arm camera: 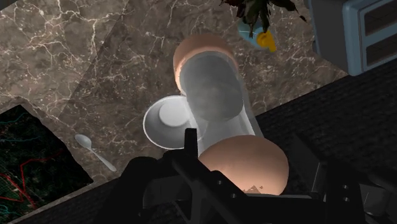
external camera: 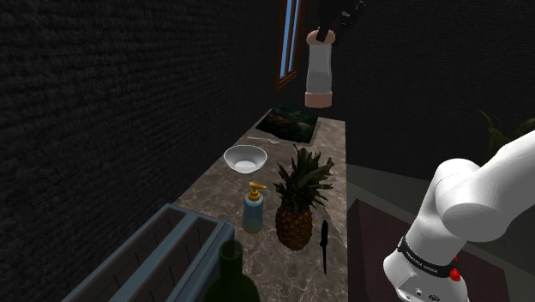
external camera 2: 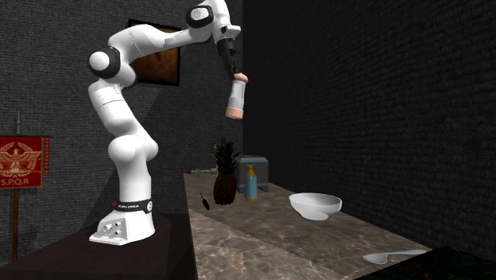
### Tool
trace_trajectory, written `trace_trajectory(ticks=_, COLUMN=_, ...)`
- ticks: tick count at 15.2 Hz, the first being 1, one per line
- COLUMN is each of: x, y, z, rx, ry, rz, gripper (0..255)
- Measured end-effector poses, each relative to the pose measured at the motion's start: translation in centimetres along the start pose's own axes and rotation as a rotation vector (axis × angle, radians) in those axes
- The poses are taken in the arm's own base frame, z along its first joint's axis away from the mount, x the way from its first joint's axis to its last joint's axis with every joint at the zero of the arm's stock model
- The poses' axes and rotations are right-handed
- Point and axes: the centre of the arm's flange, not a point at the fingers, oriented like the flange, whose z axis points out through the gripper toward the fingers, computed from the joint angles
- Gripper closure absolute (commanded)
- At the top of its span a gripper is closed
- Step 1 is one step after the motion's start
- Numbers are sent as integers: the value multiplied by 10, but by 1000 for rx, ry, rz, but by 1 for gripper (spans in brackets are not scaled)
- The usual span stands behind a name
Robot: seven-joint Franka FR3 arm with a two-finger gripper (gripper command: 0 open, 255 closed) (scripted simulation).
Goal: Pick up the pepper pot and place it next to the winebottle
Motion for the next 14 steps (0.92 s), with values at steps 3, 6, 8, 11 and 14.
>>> trace_trajectory(ticks=3, x=-23, y=-33, z=-3, rx=0, ry=0, rz=0, gripper=255)
trace_trajectory(ticks=6, x=-49, y=-63, z=-6, rx=-1, ry=0, rz=0, gripper=255)
trace_trajectory(ticks=8, x=-63, y=-85, z=-5, rx=0, ry=0, rz=0, gripper=255)
trace_trajectory(ticks=11, x=-86, y=-116, z=-7, rx=-1, ry=0, rz=0, gripper=255)
trace_trajectory(ticks=14, x=-111, y=-146, z=-11, rx=-1, ry=0, rz=0, gripper=255)
